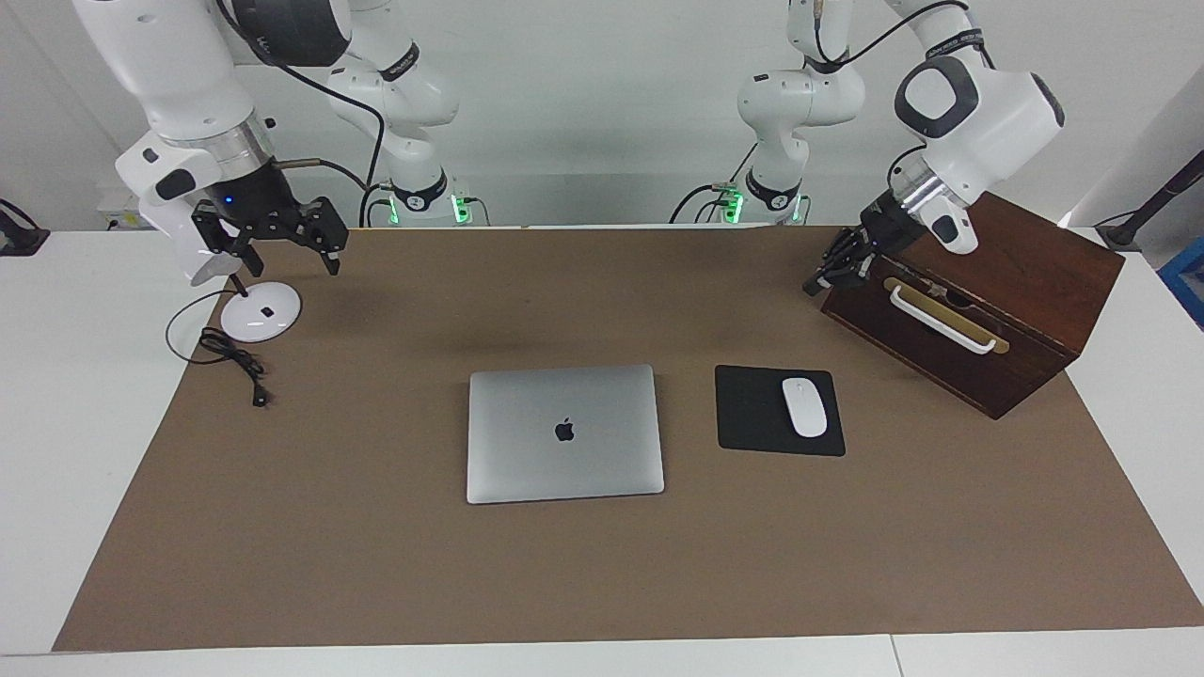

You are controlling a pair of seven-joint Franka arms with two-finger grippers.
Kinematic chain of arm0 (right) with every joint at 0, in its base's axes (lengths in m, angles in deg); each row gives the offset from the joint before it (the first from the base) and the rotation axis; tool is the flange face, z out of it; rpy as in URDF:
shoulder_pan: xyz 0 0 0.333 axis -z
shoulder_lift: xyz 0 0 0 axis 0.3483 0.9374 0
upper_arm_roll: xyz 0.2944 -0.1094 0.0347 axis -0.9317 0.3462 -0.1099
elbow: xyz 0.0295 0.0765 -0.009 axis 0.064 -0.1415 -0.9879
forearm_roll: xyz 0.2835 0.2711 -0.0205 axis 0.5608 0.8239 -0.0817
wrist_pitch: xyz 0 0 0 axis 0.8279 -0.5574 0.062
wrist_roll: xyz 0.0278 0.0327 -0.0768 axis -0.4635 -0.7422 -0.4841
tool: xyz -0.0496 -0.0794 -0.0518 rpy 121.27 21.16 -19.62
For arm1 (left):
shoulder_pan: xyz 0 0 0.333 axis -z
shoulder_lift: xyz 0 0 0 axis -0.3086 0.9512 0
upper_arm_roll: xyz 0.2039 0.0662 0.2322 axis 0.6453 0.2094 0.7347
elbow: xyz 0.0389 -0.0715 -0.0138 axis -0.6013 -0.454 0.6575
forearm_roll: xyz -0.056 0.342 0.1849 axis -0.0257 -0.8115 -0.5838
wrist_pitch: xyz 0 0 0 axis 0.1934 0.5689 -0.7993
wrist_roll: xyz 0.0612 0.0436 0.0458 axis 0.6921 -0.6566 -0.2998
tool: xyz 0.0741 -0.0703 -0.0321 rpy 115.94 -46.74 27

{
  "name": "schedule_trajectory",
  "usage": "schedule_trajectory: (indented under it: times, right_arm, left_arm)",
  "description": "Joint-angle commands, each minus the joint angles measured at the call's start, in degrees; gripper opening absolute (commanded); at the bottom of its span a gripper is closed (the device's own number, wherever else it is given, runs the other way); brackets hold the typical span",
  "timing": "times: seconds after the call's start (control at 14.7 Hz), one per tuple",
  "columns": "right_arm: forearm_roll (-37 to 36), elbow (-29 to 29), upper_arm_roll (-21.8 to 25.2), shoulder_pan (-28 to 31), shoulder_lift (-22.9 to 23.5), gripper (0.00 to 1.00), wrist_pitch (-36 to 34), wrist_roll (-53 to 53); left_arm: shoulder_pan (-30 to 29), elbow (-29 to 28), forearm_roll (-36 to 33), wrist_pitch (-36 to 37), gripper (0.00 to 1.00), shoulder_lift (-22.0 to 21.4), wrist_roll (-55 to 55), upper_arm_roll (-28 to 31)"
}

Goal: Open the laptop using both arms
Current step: 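Move the left gripper forward toward the near edge of the laptop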

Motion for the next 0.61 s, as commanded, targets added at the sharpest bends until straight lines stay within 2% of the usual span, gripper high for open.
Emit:
schedule_trajectory:
  times: [0.0, 0.2, 0.41, 0.55]
  right_arm:
    - [1.0, -1.0, -0.2, 0.3, -0.5, 1.00, 1.2, 0.6]
    - [1.0, -1.0, -0.3, 0.3, -0.5, 1.00, 1.2, 0.6]
    - [1.0, -1.0, -0.3, 0.3, -0.5, 1.00, 1.2, 0.6]
    - [1.0, -1.0, -0.3, 0.3, -0.5, 1.00, 1.2, 0.5]
  left_arm:
    - [0.6, -5.7, 7.8, -5.2, 0.00, -1.5, -1.4, 0.3]
    - [0.5, -11.0, 22.1, -9.3, 0.00, -1.4, -4.0, 0.3]
    - [3.0, -13.1, 27.7, -12.0, 0.00, -0.7, -4.4, 0.3]
    - [3.2, -14.6, 36.3, -12.5, 0.00, 0.8, -5.0, 0.3]
